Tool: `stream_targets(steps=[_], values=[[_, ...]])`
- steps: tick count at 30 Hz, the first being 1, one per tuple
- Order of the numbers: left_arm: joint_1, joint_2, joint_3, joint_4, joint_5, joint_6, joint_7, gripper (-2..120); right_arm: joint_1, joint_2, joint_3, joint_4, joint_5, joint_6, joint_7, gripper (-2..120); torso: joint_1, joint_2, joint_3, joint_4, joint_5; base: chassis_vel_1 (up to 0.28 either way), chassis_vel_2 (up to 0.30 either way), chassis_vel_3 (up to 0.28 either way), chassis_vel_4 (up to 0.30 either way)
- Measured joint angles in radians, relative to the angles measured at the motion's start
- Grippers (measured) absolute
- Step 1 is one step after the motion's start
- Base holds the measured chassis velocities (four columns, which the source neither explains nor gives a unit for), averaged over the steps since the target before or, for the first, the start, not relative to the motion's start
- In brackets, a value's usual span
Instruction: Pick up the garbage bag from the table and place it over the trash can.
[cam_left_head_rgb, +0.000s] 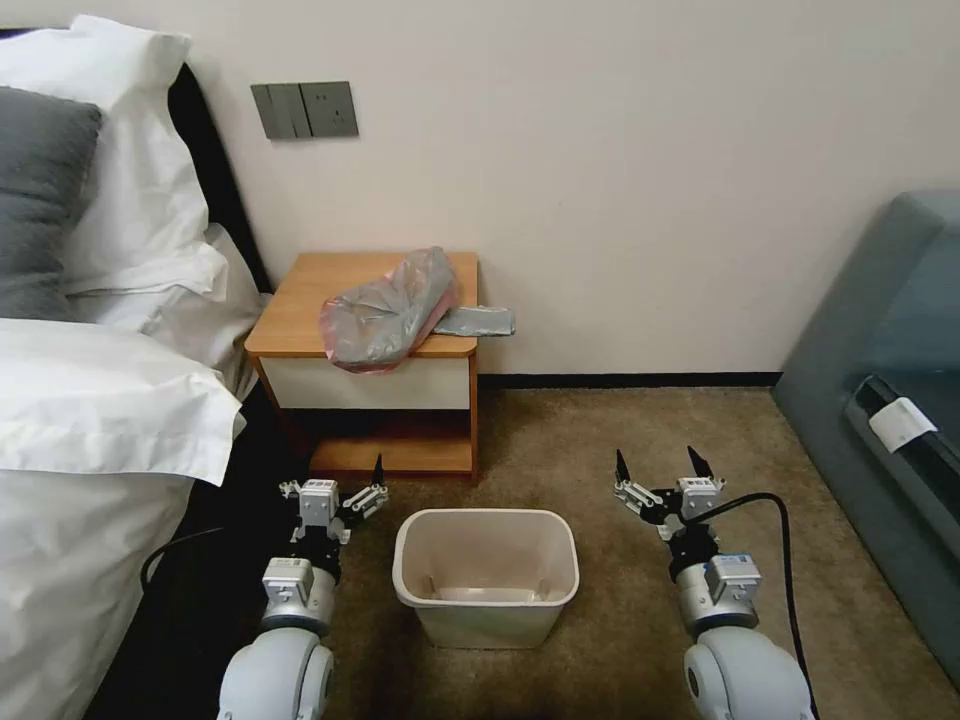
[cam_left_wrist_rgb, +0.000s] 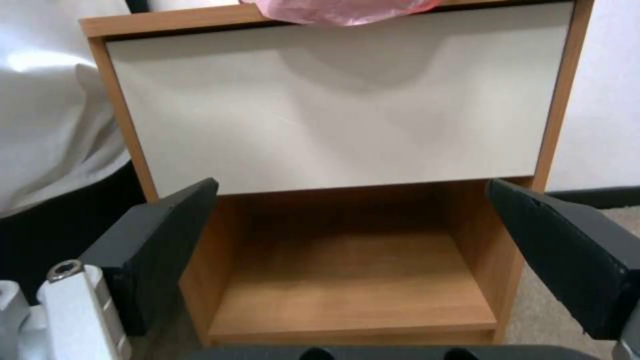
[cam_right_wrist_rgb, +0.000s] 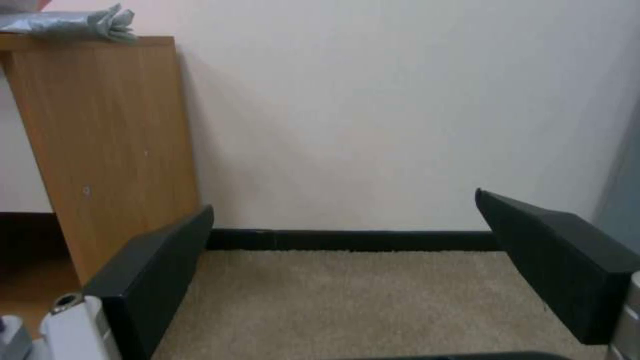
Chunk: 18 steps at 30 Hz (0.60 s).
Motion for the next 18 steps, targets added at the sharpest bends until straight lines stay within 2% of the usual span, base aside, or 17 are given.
stream_targets(steps=[13,18], values=[[0.0,0.0,0.0,0.0,0.0,0.0,0.0,100,0.0,0.0,0.0,0.0,0.0,0.0,0.0,100,0.0,0.0,0.0,0.0001,0.0,0.0,0.0,0.0,0.0],[0.014,0.001,-0.005,-0.024,-0.013,0.006,0.0,100,-0.023,0.011,-0.011,0.053,-0.002,-0.016,0.003,100,0.0,0.0,0.0,0.0,-0.0003,0.0,0.0,0.0,0.0]])
